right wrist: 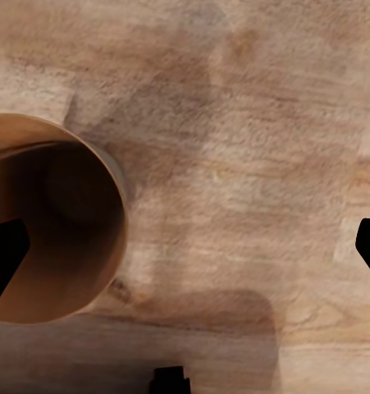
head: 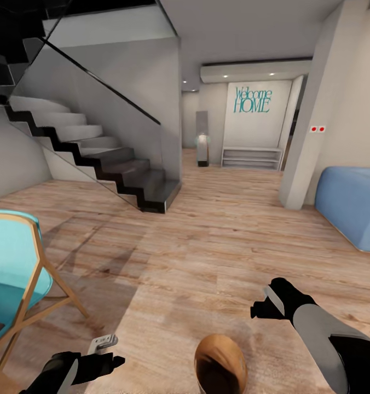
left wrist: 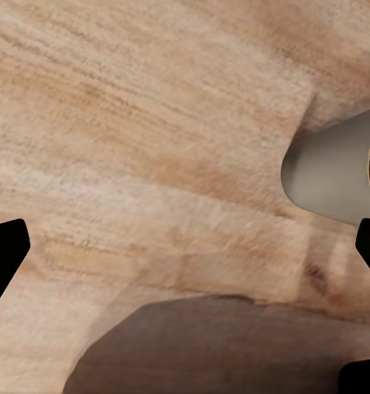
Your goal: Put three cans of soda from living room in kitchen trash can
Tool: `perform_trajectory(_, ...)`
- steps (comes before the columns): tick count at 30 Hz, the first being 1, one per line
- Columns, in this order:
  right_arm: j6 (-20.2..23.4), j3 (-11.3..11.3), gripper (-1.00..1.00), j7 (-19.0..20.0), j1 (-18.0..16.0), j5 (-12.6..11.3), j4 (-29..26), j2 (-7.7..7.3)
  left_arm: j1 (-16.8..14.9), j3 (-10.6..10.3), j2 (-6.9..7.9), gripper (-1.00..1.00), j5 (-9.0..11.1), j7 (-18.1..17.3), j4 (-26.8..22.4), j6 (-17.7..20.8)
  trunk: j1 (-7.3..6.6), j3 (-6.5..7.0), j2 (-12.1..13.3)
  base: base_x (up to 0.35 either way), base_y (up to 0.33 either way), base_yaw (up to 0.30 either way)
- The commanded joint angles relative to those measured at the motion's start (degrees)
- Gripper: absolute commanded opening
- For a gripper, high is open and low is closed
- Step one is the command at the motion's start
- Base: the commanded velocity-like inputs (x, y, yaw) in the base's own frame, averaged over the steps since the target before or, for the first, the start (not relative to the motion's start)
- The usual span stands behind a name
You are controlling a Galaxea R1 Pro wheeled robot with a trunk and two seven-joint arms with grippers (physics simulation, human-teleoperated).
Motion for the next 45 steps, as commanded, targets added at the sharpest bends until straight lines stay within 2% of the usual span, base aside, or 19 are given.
perform_trajectory(1, 0.3, -0.3, 1.00, 0.2, 0.0, 0.3, -0.1, 0.01, 0.0, 0.2, -0.03, 1.00, 0.1, -0.2, 0.0, 0.4, 0.22, -0.27, -0.4, 0.000, 0.000, 0.123)
perform_trajectory(45, -0.6, -0.3, 1.00, 0.3, 0.5, 0.4, -0.1, -0.06, 0.0, 0.1, -0.12, 1.00, 0.1, 0.1, 0.0, -0.7, 9.88, -8.36, -18.1, 0.000, 0.000, 0.072)
